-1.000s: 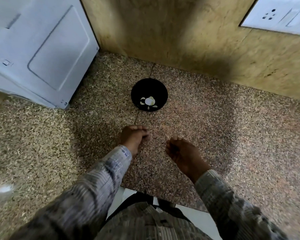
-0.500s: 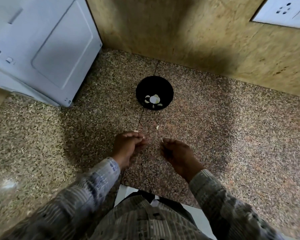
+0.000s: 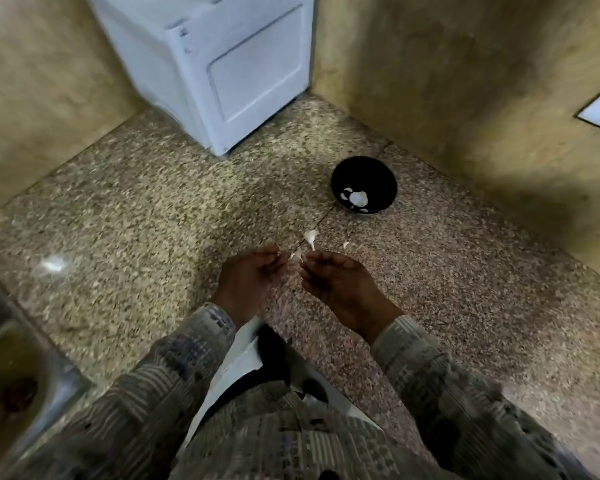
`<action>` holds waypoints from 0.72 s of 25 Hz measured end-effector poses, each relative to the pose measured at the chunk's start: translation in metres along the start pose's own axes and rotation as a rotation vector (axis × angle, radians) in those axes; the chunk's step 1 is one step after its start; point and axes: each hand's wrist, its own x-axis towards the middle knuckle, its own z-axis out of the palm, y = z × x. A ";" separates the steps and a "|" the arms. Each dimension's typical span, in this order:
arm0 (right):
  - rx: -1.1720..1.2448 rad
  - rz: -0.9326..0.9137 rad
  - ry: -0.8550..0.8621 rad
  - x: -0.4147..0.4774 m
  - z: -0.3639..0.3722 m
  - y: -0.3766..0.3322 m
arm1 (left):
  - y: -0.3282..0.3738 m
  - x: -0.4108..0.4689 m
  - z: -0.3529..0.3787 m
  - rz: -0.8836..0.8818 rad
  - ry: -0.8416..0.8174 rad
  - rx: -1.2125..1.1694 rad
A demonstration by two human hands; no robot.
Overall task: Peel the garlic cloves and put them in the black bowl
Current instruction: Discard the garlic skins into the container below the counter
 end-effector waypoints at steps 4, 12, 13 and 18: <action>-0.100 0.055 -0.163 -0.039 0.015 0.036 | -0.023 -0.075 -0.041 0.106 0.065 -0.255; -0.389 0.240 -0.451 -0.115 0.088 0.160 | -0.081 -0.248 -0.179 0.387 0.258 -0.551; -0.426 0.265 -0.495 -0.127 0.102 0.180 | -0.089 -0.271 -0.200 0.420 0.292 -0.583; -0.635 0.388 -0.690 -0.188 0.167 0.293 | -0.136 -0.373 -0.296 0.541 0.473 -0.738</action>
